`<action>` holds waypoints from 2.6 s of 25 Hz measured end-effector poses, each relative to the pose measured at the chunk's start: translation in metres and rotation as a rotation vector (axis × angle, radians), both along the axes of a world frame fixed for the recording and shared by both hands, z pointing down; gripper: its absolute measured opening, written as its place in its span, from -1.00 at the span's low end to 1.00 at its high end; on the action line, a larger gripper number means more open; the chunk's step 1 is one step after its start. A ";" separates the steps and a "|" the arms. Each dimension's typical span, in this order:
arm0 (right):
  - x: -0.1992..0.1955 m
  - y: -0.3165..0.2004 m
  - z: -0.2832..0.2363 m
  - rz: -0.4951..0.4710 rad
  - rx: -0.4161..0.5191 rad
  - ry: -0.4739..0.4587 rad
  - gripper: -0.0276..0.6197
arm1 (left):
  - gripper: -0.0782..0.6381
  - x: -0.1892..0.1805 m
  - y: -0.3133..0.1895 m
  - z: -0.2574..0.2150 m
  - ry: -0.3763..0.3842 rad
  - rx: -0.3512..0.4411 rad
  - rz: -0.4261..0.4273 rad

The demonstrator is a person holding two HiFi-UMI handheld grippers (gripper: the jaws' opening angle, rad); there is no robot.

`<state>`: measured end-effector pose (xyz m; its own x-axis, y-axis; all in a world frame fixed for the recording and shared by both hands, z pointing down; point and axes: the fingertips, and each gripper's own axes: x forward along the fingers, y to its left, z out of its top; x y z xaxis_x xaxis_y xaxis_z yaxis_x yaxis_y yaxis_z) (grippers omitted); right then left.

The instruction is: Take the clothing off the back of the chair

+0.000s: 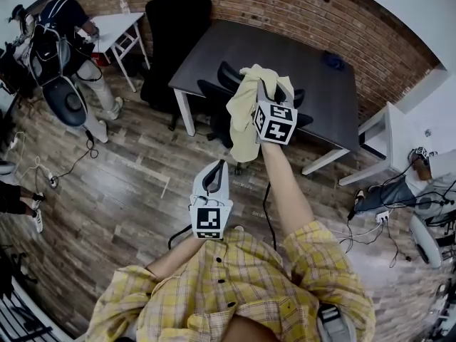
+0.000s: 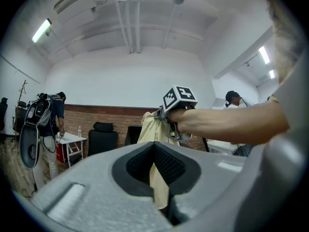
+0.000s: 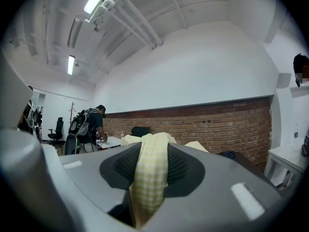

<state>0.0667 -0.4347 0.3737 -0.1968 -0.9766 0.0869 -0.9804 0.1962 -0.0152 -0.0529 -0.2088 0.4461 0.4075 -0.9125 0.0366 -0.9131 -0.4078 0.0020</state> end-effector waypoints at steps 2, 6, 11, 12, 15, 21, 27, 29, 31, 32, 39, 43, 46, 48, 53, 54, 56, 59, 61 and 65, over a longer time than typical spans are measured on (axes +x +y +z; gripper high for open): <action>0.001 0.003 -0.012 -0.002 0.026 0.002 -0.54 | -0.78 0.000 -0.001 0.002 -0.003 -0.007 -0.001; 0.001 0.011 -0.038 -0.012 0.083 0.009 -0.54 | -0.78 0.002 -0.001 0.006 -0.004 -0.010 0.007; 0.002 0.018 -0.067 -0.016 0.131 0.006 -0.54 | -0.78 0.006 -0.004 0.006 -0.008 -0.012 0.019; 0.002 0.020 -0.072 -0.019 0.138 0.007 -0.54 | -0.78 0.006 -0.004 0.007 -0.009 -0.012 0.021; -0.001 0.027 -0.088 -0.028 0.159 0.002 -0.54 | -0.78 0.006 -0.003 0.007 -0.012 -0.011 0.023; -0.001 0.042 -0.122 -0.035 0.212 0.002 -0.54 | -0.78 0.009 -0.005 0.007 -0.012 -0.010 0.030; -0.009 0.060 -0.166 -0.062 0.287 -0.005 -0.54 | -0.78 0.007 -0.007 0.007 -0.014 -0.008 0.036; -0.010 0.066 -0.177 -0.067 0.298 -0.006 -0.54 | -0.78 0.006 -0.008 0.007 -0.014 -0.007 0.037; -0.011 0.071 -0.184 -0.072 0.301 -0.007 -0.54 | -0.78 0.005 -0.008 0.008 -0.014 -0.006 0.036; -0.011 0.073 -0.186 -0.075 0.304 -0.007 -0.54 | -0.78 0.005 -0.008 0.008 -0.015 -0.005 0.034; -0.012 0.089 -0.190 -0.087 0.322 -0.011 -0.54 | -0.78 0.007 -0.007 0.009 -0.015 -0.005 0.036; -0.013 0.101 -0.181 -0.094 0.311 -0.009 -0.54 | -0.78 0.007 -0.004 0.009 -0.016 -0.007 0.039; -0.016 0.111 -0.177 -0.099 0.319 0.016 -0.54 | -0.78 0.007 -0.005 0.009 -0.013 -0.007 0.038; -0.019 0.116 -0.175 -0.106 0.320 0.025 -0.54 | -0.78 0.006 -0.006 0.008 -0.011 -0.008 0.035; -0.018 0.132 -0.165 -0.113 0.307 0.025 -0.53 | -0.78 0.010 -0.002 0.007 -0.013 -0.011 0.047; -0.018 0.135 -0.163 -0.114 0.304 0.024 -0.53 | -0.78 0.010 -0.002 0.007 -0.014 -0.011 0.048; -0.018 0.142 -0.157 -0.117 0.301 0.024 -0.53 | -0.78 0.010 -0.001 0.007 -0.015 -0.012 0.050; -0.019 0.150 -0.147 -0.122 0.293 0.024 -0.53 | -0.78 0.011 0.000 0.008 -0.016 -0.015 0.055; -0.020 0.156 -0.137 -0.126 0.284 0.020 -0.53 | -0.78 0.012 0.003 0.009 -0.014 -0.016 0.059; -0.019 0.165 -0.118 -0.129 0.274 0.010 -0.53 | -0.78 0.014 0.005 0.010 -0.016 -0.015 0.062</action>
<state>0.0479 -0.2692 0.2560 -0.3208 -0.9310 -0.1739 -0.9471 0.3141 0.0652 -0.0387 -0.2033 0.4564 0.4622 -0.8849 0.0569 -0.8862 -0.4632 -0.0055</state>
